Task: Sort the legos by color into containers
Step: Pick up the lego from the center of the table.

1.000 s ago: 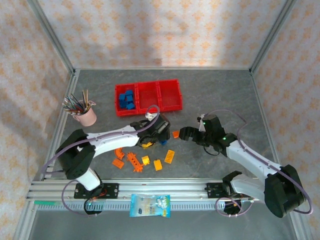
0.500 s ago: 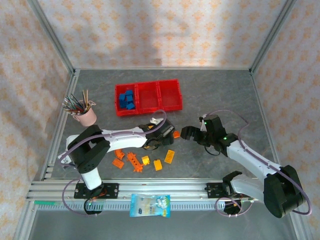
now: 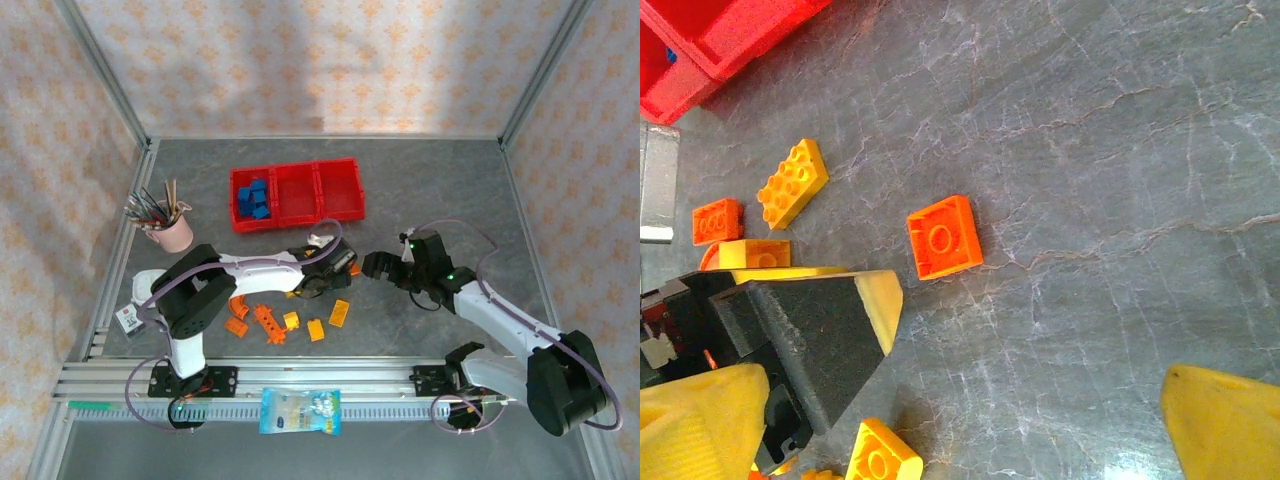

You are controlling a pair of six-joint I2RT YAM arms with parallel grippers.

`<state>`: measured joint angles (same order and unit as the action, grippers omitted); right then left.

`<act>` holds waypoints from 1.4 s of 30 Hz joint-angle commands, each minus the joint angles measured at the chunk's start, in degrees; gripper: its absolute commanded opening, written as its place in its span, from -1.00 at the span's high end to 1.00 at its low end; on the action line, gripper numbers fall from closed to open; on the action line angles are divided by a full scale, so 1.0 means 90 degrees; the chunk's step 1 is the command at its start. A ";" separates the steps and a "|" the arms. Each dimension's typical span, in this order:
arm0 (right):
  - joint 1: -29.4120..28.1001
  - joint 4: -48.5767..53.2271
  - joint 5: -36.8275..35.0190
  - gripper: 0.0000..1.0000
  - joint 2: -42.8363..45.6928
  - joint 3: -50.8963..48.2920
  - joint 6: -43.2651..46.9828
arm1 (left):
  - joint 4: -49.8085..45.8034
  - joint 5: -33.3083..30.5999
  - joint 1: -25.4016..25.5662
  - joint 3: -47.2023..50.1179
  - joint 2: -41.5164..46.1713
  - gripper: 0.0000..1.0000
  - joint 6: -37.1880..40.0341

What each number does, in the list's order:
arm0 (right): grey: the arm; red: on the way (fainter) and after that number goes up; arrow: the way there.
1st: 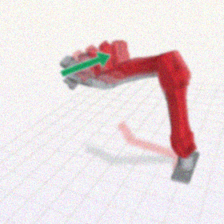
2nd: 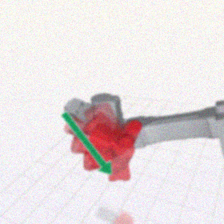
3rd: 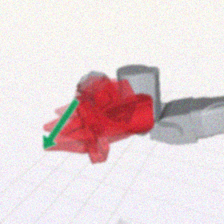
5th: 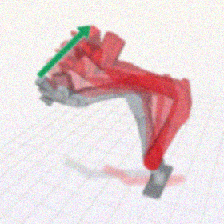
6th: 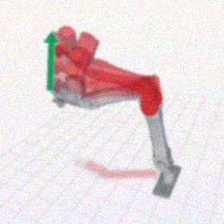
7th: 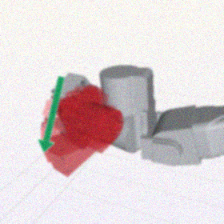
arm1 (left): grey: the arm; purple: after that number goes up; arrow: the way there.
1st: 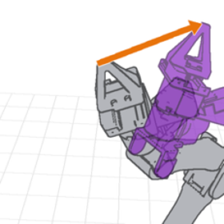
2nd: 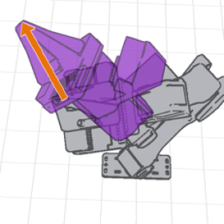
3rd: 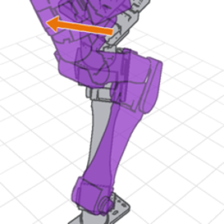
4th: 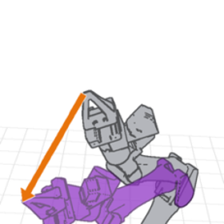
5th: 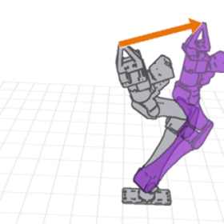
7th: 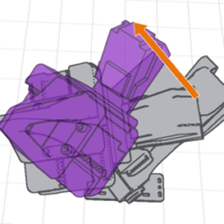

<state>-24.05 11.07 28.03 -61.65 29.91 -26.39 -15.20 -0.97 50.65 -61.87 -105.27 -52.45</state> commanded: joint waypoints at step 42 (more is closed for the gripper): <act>0.0300 -0.0185 0.0685 -1.00 0.0150 0.0232 0.0338 | -0.1145 -0.1298 0.0212 -0.0411 0.0749 0.34 0.0170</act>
<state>-21.69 10.33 32.53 -61.63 28.97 -25.15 -22.83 -8.97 52.51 -63.92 -103.22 -52.36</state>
